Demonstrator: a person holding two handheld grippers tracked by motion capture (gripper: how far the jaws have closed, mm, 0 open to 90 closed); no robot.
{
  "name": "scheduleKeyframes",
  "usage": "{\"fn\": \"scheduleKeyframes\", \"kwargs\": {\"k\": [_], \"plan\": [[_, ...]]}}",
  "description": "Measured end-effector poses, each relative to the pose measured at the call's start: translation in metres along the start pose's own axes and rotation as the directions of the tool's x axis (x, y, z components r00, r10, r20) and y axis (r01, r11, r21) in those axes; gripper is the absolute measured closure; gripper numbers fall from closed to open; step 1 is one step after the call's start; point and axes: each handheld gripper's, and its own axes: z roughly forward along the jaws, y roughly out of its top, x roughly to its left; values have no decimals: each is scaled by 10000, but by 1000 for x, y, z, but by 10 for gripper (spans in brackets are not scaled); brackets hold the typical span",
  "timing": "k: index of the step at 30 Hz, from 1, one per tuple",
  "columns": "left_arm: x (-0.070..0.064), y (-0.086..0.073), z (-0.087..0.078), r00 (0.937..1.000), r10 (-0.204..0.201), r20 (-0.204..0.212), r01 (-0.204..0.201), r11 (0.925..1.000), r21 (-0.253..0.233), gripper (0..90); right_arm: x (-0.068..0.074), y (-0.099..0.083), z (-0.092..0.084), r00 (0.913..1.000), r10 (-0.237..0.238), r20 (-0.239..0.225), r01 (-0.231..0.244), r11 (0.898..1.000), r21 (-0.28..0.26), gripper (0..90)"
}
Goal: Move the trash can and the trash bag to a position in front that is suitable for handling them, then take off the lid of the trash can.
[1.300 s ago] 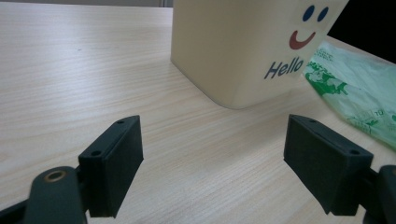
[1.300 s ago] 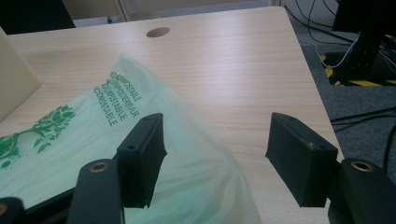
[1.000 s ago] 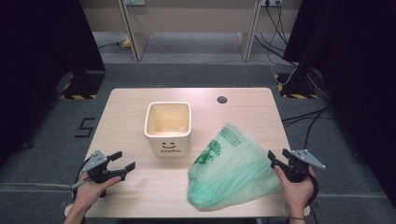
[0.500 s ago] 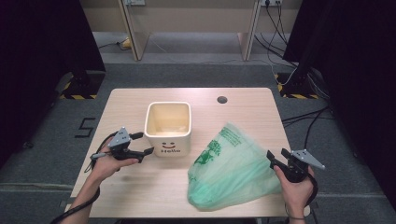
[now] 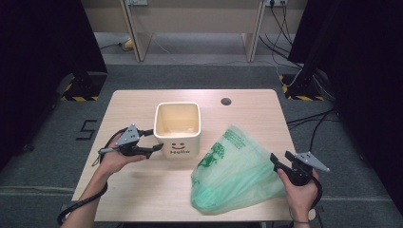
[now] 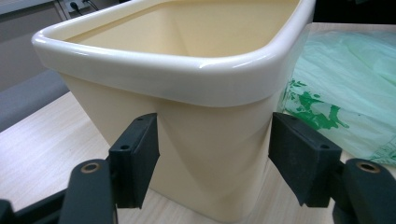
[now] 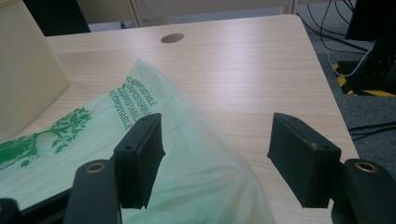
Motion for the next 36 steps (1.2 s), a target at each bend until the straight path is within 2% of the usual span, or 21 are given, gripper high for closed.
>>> {"fn": "scheduleKeyframes", "kwargs": {"k": [6, 8, 11, 12, 15, 18, 22, 26, 29, 31, 32, 35, 36], "plan": [[2, 2, 8, 10000, -34, -24, 34, 10000, 67, 334, 0, 0, 0, 10000, -9, 2, 9, 10000, -1, 351], [2, 1, 8, 9998, -217, -16, 217, 9998, 36, 325, 0, 0, 0, 10000, -10, -16, 10, 10000, -21, 351], [-4, -1, 0, 9987, -502, -103, 504, 9985, 215, 263, -1, 0, 0, 10000, -20, -25, 20, 10000, -14, 361], [-6, -2, -4, 9974, -717, -103, 720, 9970, 267, 249, -1, 0, 0, 10000, 3, -14, -3, 10000, 3, 364], [-10, -3, -18, 9888, -1477, -196, 1483, 9885, 307, 217, -2, -1, 0, 9999, 112, 24, -112, 9999, 91, 379], [-10, 0, -28, 9746, -2224, -267, 2230, 9746, 222, 218, -3, -1, 1, 9998, 209, 26, -210, 9997, 121, 396], [-7, 10, -38, 9492, -3138, -232, 3133, 9494, -218, 234, -5, -1, 0, 9995, 321, 56, -321, 9994, 86, 419], [-5, 25, -41, 9451, -3242, -424, 3223, 9456, -449, 234, -6, -2, 0, 9991, 420, 83, -420, 9991, 87, 421], [-2, 37, -39, 9357, -3498, -451, 3463, 9355, -709, 235, -5, 0, 0, 9992, 389, 87, -390, 9992, 93, 421], [0, 45, -36, 9407, -3314, -722, 3275, 9429, -601, 233, -3, 1, 0, 9994, 351, 64, -351, 9993, 82, 421], [1, 49, -34, 9402, -3306, -816, 3270, 9435, -545, 232, -3, 1, 1, 9996, 277, 80, -278, 9996, 73, 421], [7, 61, -25, 9287, -3546, -1087, 3503, 9349, -564, 234, -1, 0, 2, 9995, 324, 40, -325, 9993, 180, 421], [8, 63, -23, 9265, -3567, -1196, 3530, 9342, -515, 236, -2, -1, 2, 9996, 269, 44, -270, 9994, 213, 421]]}}
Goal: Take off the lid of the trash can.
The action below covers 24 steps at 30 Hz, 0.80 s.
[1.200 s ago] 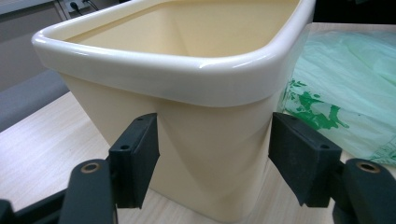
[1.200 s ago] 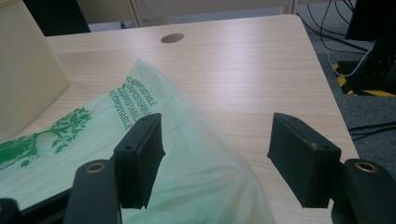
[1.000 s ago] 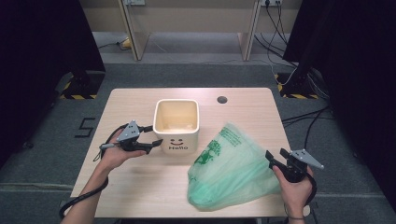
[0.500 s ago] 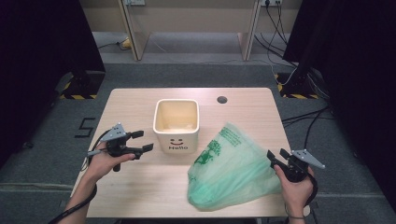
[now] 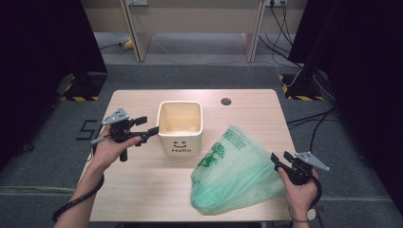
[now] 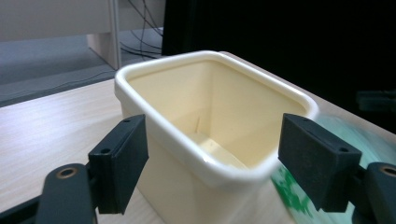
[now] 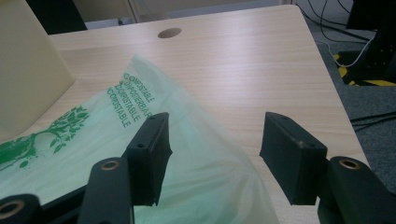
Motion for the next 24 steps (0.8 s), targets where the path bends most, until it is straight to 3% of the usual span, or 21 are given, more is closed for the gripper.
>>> {"fn": "scheduleKeyframes", "kwargs": {"k": [6, 13, 19, 24], "plan": [[2, 16, 23, 9949, -18, -1013, 68, 9987, 497, 298, 0, 2, 0, 10000, -39, -5, 39, 10000, -55, 420], [10, 26, 42, 9864, -98, -1643, 241, 9961, 853, 363, 3, 3, -1, 9999, -102, 9, 102, 9999, -81, 413], [21, 31, 56, 9771, -305, -2105, 577, 9906, 1243, 450, 3, 2, 0, 9999, -116, 46, 116, 9999, -61, 415], [23, 33, 64, 9679, -576, -2447, 922, 9869, 1324, 476, 2, 2, 2, 10000, -74, 2, 74, 10000, 6, 415]]}}
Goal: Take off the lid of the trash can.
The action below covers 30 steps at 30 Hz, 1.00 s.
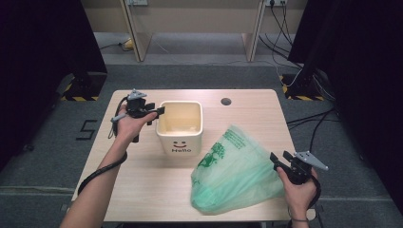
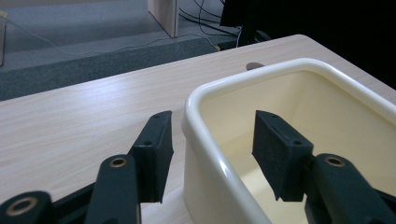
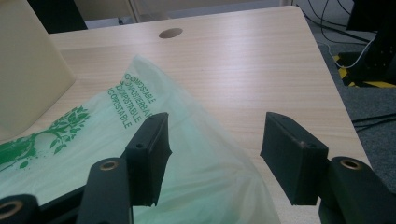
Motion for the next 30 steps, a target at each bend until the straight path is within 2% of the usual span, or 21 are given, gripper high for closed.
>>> {"fn": "scheduleKeyframes", "kwargs": {"k": [3, 7, 12, 16, 21, 24, 30], "plan": [[-2, 1, 5, 10000, 6, -98, -4, 9998, 218, 500, 0, 0, 0, 10000, -16, -25, 16, 10000, 5, 415], [-3, 4, 9, 9992, -217, -346, 229, 9991, 356, 528, 0, 0, 0, 10000, -1, -36, 1, 10000, -2, 414], [-3, 8, 13, 9987, -89, -498, 126, 9972, 743, 574, 0, -1, 1, 10000, 27, -74, -27, 10000, 25, 409], [-3, 10, 16, 9973, -204, -708, 266, 9958, 874, 587, 0, -1, 1, 9999, 74, -110, -74, 10000, 19, 408], [-5, 9, 21, 9951, -13, -988, 136, 9923, 1235, 622, 0, -1, 2, 9999, 78, -137, -78, 10000, 44, 408], [-7, 10, 23, 9948, 11, -1023, 127, 9908, 1348, 656, 0, -1, 2, 9999, 57, -147, -57, 10000, 48, 407], [-11, 12, 25, 9908, 75, -1350, 132, 9883, 1521, 679, 1, -1, 2, 9998, 58, -211, -56, 9999, 88, 406]]}}
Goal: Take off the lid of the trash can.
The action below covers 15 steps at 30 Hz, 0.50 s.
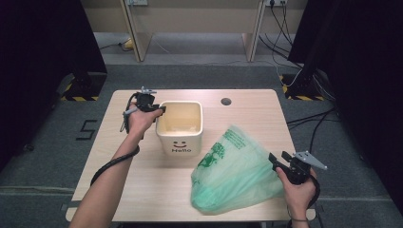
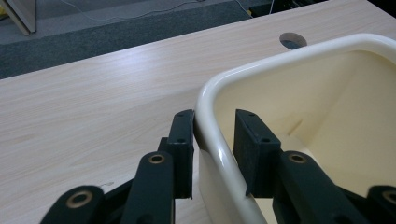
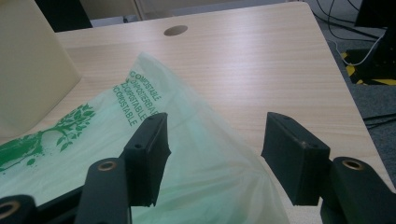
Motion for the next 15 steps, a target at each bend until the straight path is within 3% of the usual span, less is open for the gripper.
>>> {"fn": "scheduleKeyframes", "kwargs": {"k": [15], "plan": [[-4, 4, 5, 9991, -176, -389, 194, 9988, 455, 697, 0, 0, 1, 10000, -39, -55, 39, 10000, 17, 406]]}}
